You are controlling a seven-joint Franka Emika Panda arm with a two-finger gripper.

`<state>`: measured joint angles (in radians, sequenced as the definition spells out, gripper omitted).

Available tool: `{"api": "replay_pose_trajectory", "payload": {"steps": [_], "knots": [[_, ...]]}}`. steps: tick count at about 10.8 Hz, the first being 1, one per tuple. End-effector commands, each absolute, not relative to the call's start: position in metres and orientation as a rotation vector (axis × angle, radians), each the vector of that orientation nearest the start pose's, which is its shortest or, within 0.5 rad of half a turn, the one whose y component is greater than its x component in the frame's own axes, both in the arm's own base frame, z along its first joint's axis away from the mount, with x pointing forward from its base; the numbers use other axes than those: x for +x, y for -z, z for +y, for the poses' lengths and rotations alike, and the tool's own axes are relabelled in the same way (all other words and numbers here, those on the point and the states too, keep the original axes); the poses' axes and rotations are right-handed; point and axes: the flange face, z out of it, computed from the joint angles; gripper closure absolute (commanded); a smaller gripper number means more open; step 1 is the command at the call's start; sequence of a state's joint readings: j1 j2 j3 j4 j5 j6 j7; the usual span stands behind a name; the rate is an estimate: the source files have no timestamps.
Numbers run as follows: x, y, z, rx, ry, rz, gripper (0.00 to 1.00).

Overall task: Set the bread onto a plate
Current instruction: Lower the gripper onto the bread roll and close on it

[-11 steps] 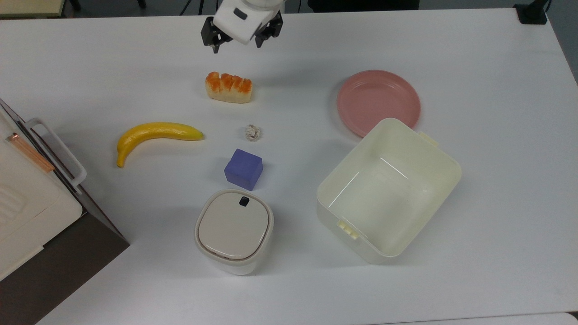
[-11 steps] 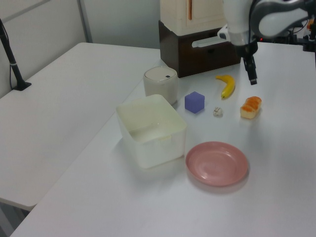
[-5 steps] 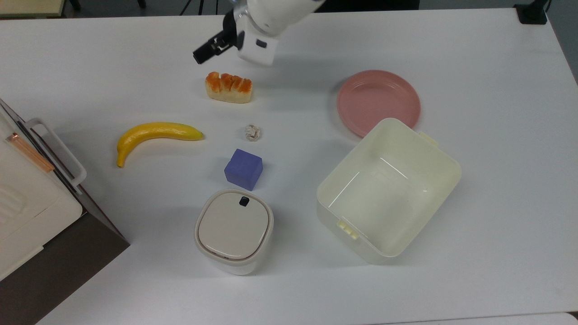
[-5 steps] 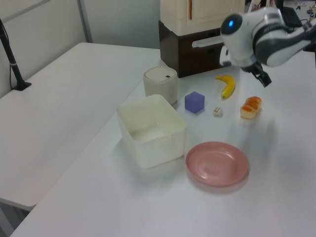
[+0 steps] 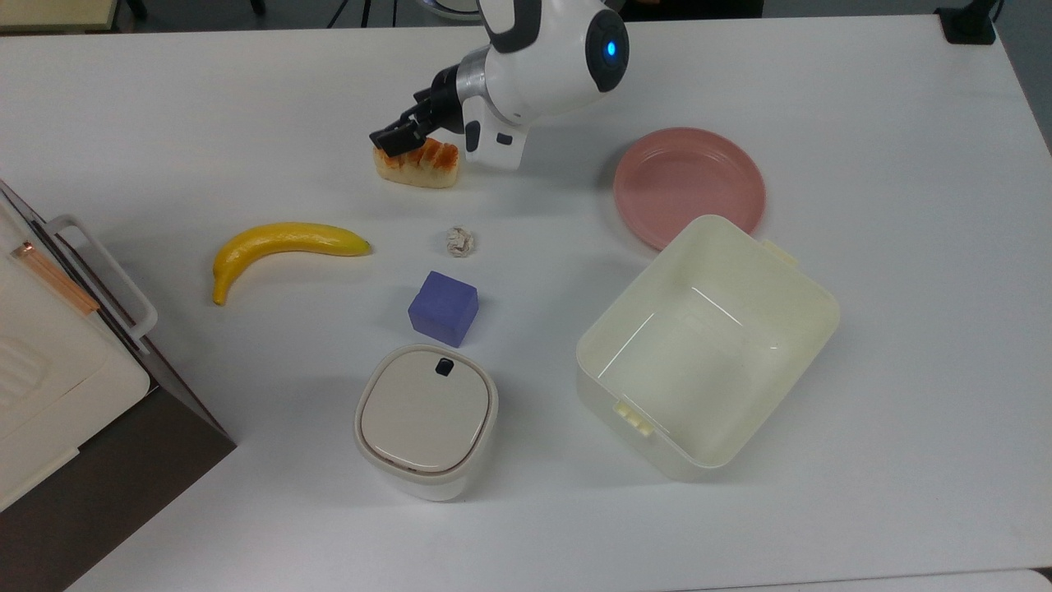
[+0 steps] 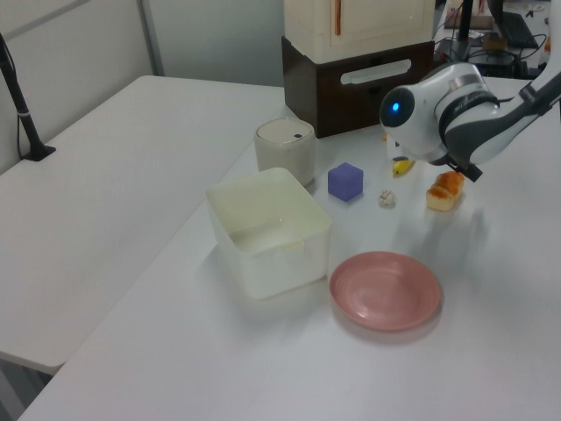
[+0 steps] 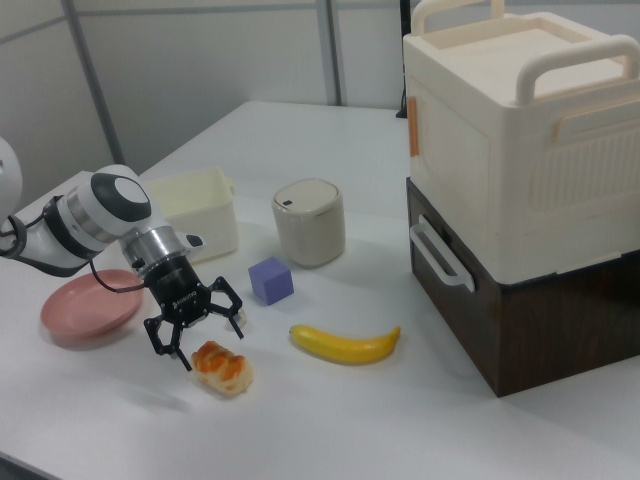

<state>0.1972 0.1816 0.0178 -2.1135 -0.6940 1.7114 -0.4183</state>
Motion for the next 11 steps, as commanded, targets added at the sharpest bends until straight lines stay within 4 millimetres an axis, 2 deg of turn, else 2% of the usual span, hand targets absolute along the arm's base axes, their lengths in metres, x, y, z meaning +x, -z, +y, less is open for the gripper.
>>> {"api": "replay_pose_trajectory", "payload": {"steps": [1,5,6,8,9,10,11], "knots": [[0.509,-0.294,0.057,2.108,0.811,1.156,0.00],[0.520,-0.274,0.061,2.083,0.797,1.190,0.00],[0.522,-0.274,0.061,2.082,0.789,1.195,0.05],[0.524,-0.276,0.062,2.079,0.784,1.201,0.68],[0.524,-0.276,0.062,2.077,0.783,1.202,0.94],[0.524,-0.278,0.064,2.070,0.788,1.215,1.00],[0.524,-0.281,0.066,2.067,0.786,1.227,1.00]]}}
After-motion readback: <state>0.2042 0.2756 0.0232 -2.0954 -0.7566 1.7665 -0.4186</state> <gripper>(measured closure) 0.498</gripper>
